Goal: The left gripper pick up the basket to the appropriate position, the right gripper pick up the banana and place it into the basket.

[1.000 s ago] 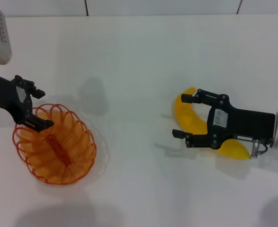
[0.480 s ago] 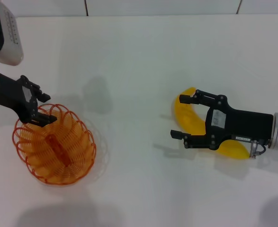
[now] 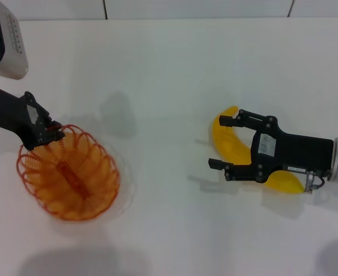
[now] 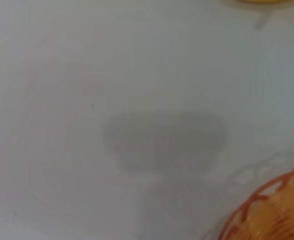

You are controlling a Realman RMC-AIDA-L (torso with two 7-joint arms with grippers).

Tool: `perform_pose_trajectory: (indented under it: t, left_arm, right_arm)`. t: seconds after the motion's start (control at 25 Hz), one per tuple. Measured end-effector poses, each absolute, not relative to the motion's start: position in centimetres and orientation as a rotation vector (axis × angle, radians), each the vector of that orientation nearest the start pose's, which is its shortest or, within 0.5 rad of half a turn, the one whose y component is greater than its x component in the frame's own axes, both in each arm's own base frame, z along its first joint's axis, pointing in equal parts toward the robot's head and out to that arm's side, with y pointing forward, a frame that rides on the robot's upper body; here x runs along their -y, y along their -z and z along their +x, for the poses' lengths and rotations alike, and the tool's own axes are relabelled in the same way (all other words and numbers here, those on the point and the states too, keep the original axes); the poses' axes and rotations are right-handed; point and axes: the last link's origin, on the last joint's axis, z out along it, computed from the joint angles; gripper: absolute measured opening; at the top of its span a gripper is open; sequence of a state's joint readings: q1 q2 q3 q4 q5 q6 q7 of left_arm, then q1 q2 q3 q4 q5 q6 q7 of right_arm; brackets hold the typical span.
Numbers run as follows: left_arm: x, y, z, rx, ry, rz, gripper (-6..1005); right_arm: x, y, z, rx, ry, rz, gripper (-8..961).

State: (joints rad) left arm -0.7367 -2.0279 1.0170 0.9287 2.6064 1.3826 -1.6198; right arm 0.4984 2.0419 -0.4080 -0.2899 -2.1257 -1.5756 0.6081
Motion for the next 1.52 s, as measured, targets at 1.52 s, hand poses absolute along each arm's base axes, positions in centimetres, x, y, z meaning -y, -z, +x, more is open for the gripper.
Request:
perform_pose_trajectory:
  t: [1.52]
  left_arm:
    - [-38.6,-4.3,-21.1,0.649,-0.022,-2.805,65]
  right_arm:
    - [-28.3,3.0,30.2,-0.09,-0.721,-2.626,793]
